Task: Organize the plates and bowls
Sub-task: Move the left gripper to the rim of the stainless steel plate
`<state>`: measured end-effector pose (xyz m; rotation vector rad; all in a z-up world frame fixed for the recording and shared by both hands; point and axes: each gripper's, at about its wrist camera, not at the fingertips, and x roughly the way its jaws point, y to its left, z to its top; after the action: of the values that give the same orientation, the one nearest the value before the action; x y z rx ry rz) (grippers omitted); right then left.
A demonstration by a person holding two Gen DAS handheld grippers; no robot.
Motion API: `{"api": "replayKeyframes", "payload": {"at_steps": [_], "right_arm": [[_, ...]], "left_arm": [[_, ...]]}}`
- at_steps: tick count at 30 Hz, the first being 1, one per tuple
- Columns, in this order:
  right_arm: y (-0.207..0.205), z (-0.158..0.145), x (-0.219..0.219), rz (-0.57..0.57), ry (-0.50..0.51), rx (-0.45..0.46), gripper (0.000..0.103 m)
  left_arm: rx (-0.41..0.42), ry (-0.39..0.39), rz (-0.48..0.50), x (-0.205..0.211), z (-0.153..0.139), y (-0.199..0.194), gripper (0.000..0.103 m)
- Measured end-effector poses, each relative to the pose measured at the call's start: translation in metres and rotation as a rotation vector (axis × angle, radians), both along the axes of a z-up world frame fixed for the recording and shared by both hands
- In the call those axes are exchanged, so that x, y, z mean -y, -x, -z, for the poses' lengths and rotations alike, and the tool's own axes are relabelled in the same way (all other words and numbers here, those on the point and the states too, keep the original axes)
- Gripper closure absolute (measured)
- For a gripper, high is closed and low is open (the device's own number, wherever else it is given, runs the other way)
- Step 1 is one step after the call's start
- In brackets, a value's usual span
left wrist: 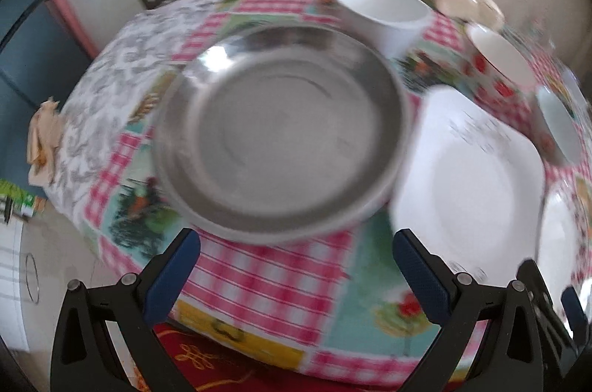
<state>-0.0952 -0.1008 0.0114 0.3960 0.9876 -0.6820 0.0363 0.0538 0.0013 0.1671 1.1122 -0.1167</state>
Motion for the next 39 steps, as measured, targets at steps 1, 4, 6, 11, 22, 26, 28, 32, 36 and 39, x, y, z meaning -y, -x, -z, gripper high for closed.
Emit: {"api": "replayKeyframes", "payload": {"at_steps": [1, 4, 6, 11, 22, 26, 28, 32, 36, 39], "right_arm": [[-0.004, -0.001, -0.004, -0.01, 0.0, 0.003, 0.0], [-0.017, -0.003, -0.017, -0.038, 0.009, 0.004, 0.0], [-0.024, -0.006, -0.025, -0.051, 0.014, 0.032, 0.0], [-0.039, -0.007, -0.044, -0.078, -0.014, 0.089, 0.0], [-0.073, 0.0, -0.085, -0.208, -0.038, 0.114, 0.0], [-0.081, 0.003, -0.095, -0.25, -0.032, 0.115, 0.0], [-0.084, 0.003, -0.099, -0.269, -0.031, 0.121, 0.0], [-0.087, 0.004, -0.102, -0.289, -0.037, 0.127, 0.007], [-0.092, 0.006, -0.102, -0.321, -0.045, 0.137, 0.019], [-0.096, 0.006, -0.104, -0.356, -0.064, 0.147, 0.025]], "left_arm": [[0.014, -0.003, -0.023, -0.007, -0.002, -0.004, 0.0], [0.079, -0.005, -0.08, -0.03, -0.006, -0.016, 0.0], [0.079, -0.002, -0.123, -0.046, -0.006, -0.024, 0.0], [0.038, 0.003, -0.179, -0.073, 0.0, -0.039, 0.0], [-0.017, 0.07, -0.316, -0.121, 0.02, -0.063, 0.0], [-0.041, 0.119, -0.345, -0.13, 0.027, -0.067, 0.0], [-0.047, 0.142, -0.348, -0.131, 0.029, -0.069, 0.0], [-0.058, 0.199, -0.337, -0.131, 0.032, -0.069, 0.0], [-0.089, 0.227, -0.299, -0.125, 0.037, -0.072, 0.0], [-0.127, 0.25, -0.267, -0.119, 0.041, -0.075, 0.0]]}}
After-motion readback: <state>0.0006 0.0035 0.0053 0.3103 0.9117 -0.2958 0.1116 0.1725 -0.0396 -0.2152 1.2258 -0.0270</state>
